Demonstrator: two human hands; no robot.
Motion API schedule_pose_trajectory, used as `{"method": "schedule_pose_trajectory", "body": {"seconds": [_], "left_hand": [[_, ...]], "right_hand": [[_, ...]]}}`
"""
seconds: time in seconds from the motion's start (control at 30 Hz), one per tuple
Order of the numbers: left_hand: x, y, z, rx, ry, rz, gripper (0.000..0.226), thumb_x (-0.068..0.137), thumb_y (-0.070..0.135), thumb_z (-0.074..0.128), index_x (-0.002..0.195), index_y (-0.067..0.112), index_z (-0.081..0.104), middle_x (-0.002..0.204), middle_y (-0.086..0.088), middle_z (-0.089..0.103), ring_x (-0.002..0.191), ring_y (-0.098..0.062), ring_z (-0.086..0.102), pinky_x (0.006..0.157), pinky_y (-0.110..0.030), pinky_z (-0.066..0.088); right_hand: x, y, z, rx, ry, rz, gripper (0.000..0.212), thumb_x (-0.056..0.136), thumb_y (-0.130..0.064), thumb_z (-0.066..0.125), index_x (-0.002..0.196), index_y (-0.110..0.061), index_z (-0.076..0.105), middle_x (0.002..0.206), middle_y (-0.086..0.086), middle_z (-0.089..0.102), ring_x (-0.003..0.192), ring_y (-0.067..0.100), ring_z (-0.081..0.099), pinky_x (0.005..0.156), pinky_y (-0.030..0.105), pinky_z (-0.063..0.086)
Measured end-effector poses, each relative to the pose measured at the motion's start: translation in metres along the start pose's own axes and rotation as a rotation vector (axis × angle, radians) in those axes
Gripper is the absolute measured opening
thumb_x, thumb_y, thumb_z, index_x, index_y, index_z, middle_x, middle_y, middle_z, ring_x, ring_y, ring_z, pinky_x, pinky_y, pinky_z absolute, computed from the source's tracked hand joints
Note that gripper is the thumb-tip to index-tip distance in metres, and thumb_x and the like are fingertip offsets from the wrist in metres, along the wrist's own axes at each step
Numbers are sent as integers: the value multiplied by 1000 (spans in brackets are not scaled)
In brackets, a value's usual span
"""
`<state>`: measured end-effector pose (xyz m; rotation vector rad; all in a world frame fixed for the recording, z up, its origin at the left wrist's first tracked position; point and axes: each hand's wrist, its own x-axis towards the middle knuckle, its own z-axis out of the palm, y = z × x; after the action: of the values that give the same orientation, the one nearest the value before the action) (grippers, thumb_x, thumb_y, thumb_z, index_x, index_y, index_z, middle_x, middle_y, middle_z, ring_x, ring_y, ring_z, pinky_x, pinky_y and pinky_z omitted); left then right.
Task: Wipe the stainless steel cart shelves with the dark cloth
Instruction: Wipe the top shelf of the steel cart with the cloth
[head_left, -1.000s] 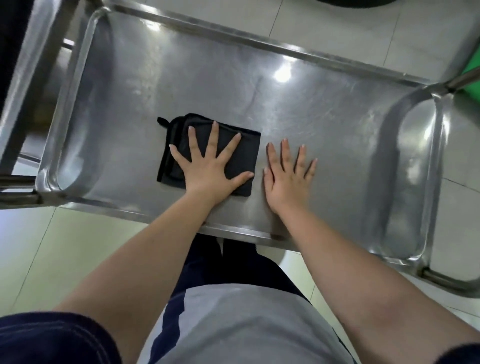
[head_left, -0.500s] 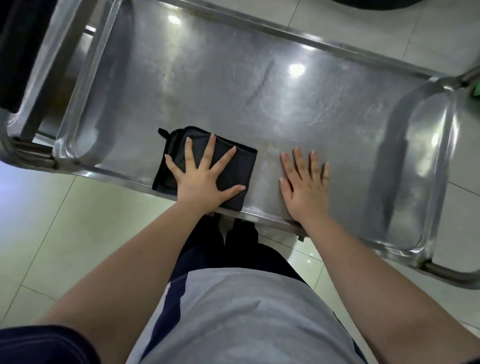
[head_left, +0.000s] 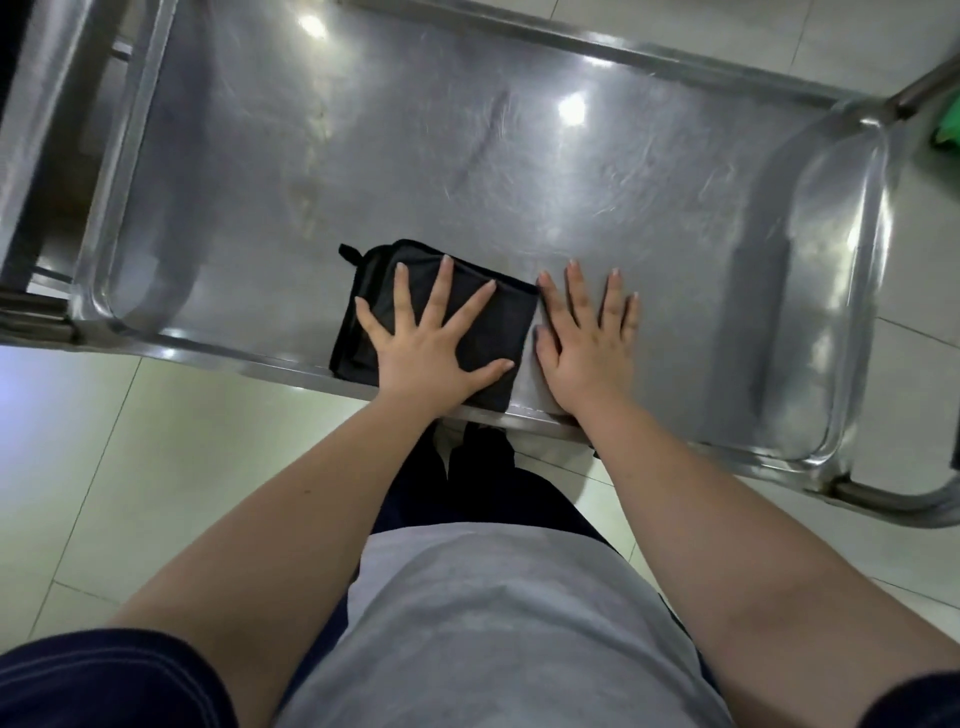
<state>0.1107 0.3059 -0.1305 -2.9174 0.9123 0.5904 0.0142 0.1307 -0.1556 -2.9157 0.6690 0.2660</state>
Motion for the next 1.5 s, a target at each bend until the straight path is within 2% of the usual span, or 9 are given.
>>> {"method": "schedule_pose_trajectory", "body": {"seconds": [0.23,0.4,0.53,0.63,0.8,0.9,1.0,1.2,1.5], "left_hand": [[10,-104,-17,28,-44,-272,91,67,96,18,140,61,-25,160,11,-29,148,-38,-20,110,-75,1],[9,-29,-5,-20,3,-169,95,69,95,15,147,54,-18,162,2,-26,144,-48,-20,103,-80,-1],[8,12,-3,-42,-3,-97,92,71,94,20,147,56,-17,161,6,-27,144,-44,-26,103,-79,-7],[8,-27,-4,-39,28,-103,91,72,93,26,147,59,-11,163,11,-20,147,-39,-23,106,-77,-6],[13,-124,-16,-53,-14,-287,90,71,94,25,144,61,-16,161,14,-25,148,-36,-21,110,-74,-3],[13,-128,-18,-45,1,-265,91,70,94,21,144,59,-17,161,12,-25,147,-39,-21,108,-75,-4],[14,-124,-18,-32,-17,-258,93,69,95,18,144,57,-22,159,11,-31,146,-40,-24,108,-75,-4],[11,-135,-23,-61,-61,-224,90,71,94,16,142,57,-26,157,9,-36,142,-39,-32,106,-77,-6],[12,-246,-34,-25,9,-221,92,71,93,21,148,56,-13,163,9,-19,148,-39,-17,107,-77,1]], "right_hand": [[-1,0,4,24,8,0,60,100,-53,19,157,-37,5,166,-5,-3,149,40,-10,119,56,-8],[-1,-2,5,14,14,-1,61,100,-51,21,157,-35,10,166,-2,1,149,43,-6,118,57,-9],[0,-1,2,17,-9,7,62,98,-51,22,157,-36,14,166,-2,6,149,42,-2,119,57,-7],[-1,-2,1,17,-27,8,61,98,-52,21,157,-37,15,166,-4,7,150,41,-2,120,56,-5],[0,-4,-4,-13,-93,45,61,98,-56,14,157,-39,8,166,-6,0,149,42,-6,119,57,-6],[7,-28,-15,22,-146,128,60,100,-54,14,156,-40,-1,165,-5,-10,147,42,-18,114,62,-17],[37,-84,-27,108,-138,69,59,103,-51,17,156,-38,-5,164,-4,-16,145,34,-28,113,57,-20],[101,-179,-22,149,-105,51,55,106,-42,18,157,-37,-1,165,-8,-8,149,35,-19,116,57,-16],[105,-194,-21,70,-95,139,57,103,-50,24,157,-37,10,165,-10,1,150,35,-10,117,53,-14]]}}
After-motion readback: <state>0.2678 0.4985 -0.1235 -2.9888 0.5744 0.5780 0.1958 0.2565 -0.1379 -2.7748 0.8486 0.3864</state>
